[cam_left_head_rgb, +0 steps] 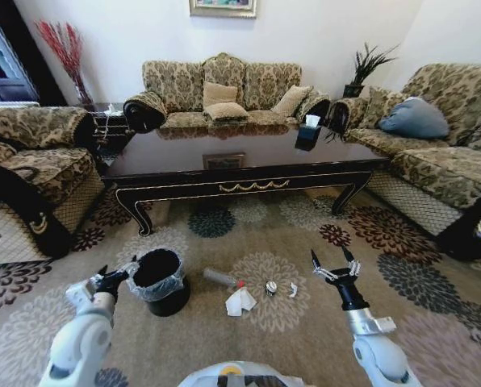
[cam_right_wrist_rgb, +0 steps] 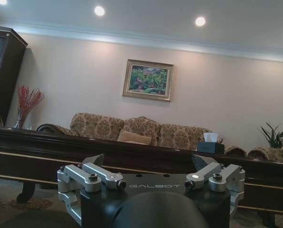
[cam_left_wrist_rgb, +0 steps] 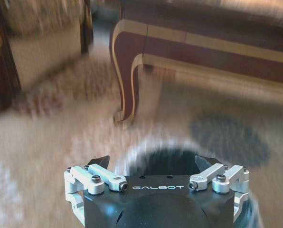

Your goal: Move to the front of the table and pick up the trash from the floor, then place it into the trash bin.

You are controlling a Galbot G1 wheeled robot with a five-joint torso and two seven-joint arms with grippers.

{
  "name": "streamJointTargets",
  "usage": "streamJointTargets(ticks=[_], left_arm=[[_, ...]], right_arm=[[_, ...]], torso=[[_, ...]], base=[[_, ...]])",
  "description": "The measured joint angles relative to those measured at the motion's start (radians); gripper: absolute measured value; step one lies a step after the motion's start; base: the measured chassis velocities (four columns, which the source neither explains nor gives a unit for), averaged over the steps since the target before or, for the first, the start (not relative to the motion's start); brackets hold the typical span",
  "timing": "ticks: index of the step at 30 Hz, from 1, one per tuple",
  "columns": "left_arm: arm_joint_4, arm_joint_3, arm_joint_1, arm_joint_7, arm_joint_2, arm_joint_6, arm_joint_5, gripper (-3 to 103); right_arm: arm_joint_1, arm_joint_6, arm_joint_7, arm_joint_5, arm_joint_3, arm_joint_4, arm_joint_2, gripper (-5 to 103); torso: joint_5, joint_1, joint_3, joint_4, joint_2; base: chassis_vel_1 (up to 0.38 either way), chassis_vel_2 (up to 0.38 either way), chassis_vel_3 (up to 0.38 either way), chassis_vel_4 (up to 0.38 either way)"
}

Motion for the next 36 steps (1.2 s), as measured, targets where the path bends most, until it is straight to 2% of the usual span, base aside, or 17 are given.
streamJointTargets(ticks=[1, 4, 10, 18, 28, 29, 32, 33, 35, 36], left_arm=[[0.033, 0.003, -0.029, -0.025, 0.017, 0.051, -0.061, 100], [0.082, 0.008, -0.064, -0.031, 0.028, 0.07, -0.082, 100], [0.153, 0.019, -0.102, -0.02, 0.032, 0.068, -0.087, 100], [0.267, 0.056, -0.154, 0.001, 0.011, 0.032, -0.125, 100], [0.357, 0.107, -0.203, 0.002, -0.013, 0.019, -0.101, 100], [0.359, 0.109, -0.203, 0.001, -0.013, 0.019, -0.096, 97], [0.361, 0.11, -0.199, 0.001, -0.013, 0.017, -0.088, 97], [0.362, 0.11, -0.197, 0.002, -0.012, 0.015, -0.083, 87], [0.366, 0.109, -0.195, 0.003, -0.01, 0.015, -0.076, 76], [0.367, 0.108, -0.193, 0.003, -0.009, 0.015, -0.074, 76]], right_arm=[[0.0, 0.002, 0.0, -0.006, -0.001, -0.007, 0.005, 100], [0.0, 0.004, 0.0, -0.011, -0.001, -0.019, 0.013, 100], [-0.001, 0.01, 0.0, -0.018, -0.002, -0.033, 0.023, 100], [0.004, 0.014, -0.001, -0.02, -0.002, -0.057, 0.022, 100], [0.005, 0.024, -0.004, -0.036, -0.005, -0.068, 0.032, 100], [0.005, 0.026, -0.004, -0.036, -0.005, -0.07, 0.033, 100], [0.005, 0.03, -0.004, -0.037, -0.005, -0.074, 0.033, 100], [0.006, 0.031, -0.004, -0.037, -0.005, -0.076, 0.033, 100], [0.006, 0.034, -0.005, -0.039, -0.005, -0.081, 0.033, 100], [0.007, 0.035, -0.005, -0.039, -0.006, -0.082, 0.033, 100]], torso=[[0.0, 0.0, 0.0, -0.0001, 0.0], [0.0001, 0.0, 0.0, -0.0001, 0.0], [0.0002, 0.0, 0.0, 0.0, 0.0], [0.0003, 0.0, 0.0, 0.0, 0.0], [0.0003, 0.0, 0.0, 0.0, 0.0], [0.0007, 0.0, 0.0, 0.0, 0.0], [0.0008, 0.0, 0.0, 0.0, 0.0], [0.0009, 0.0, 0.0, 0.0, 0.0], [0.0009, 0.0, 0.0, -0.0001, 0.0], [0.0009, 0.0, 0.0, 0.0, 0.0]], base=[[0.0, 0.0, 0.0, 0.0], [0.0, 0.0, 0.0, 0.0], [0.0, 0.0, 0.0, 0.0], [0.0, 0.0, 0.0, 0.0], [0.0, 0.0, 0.0, 0.0], [0.0, 0.0, 0.0, 0.0], [0.0, 0.0, 0.0, 0.0], [0.0, 0.0, 0.0, 0.0], [0.0, 0.0, 0.0, 0.0], [0.0, 0.0, 0.0, 0.0]])
